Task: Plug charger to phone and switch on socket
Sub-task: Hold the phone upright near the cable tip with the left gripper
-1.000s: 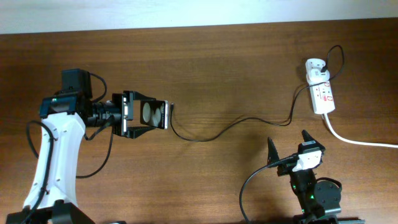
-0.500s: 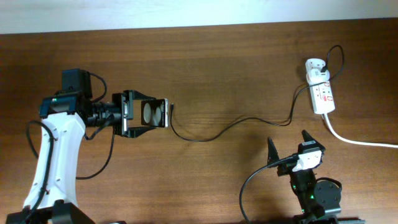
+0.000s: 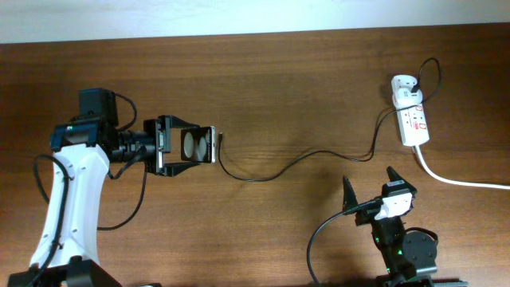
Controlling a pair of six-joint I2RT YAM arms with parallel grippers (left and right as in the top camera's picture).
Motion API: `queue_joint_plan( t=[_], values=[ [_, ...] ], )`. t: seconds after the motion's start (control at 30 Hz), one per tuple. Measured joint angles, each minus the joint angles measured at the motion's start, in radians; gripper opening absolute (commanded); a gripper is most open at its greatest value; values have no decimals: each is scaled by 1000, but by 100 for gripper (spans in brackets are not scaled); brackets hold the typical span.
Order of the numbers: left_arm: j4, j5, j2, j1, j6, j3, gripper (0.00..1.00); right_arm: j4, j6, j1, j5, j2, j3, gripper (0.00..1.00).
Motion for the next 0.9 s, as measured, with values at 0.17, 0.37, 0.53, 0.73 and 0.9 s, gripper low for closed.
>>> queue_joint_plan(
  t=[0.17, 0.37, 0.53, 0.73, 0.9],
  values=[
    [0, -11, 0, 0, 0, 0, 4, 0, 0, 0, 0, 0, 0, 99],
    [0, -16, 0, 0, 0, 0, 3, 0, 0, 0, 0, 0, 0, 99],
    [0, -51, 0, 0, -12, 0, 4, 0, 0, 0, 0, 0, 0, 99],
    [0, -61, 0, 0, -23, 0, 4, 0, 0, 0, 0, 0, 0, 99],
    [0, -51, 0, 0, -23, 0, 5, 0, 0, 0, 0, 0, 0, 99]
  ],
)
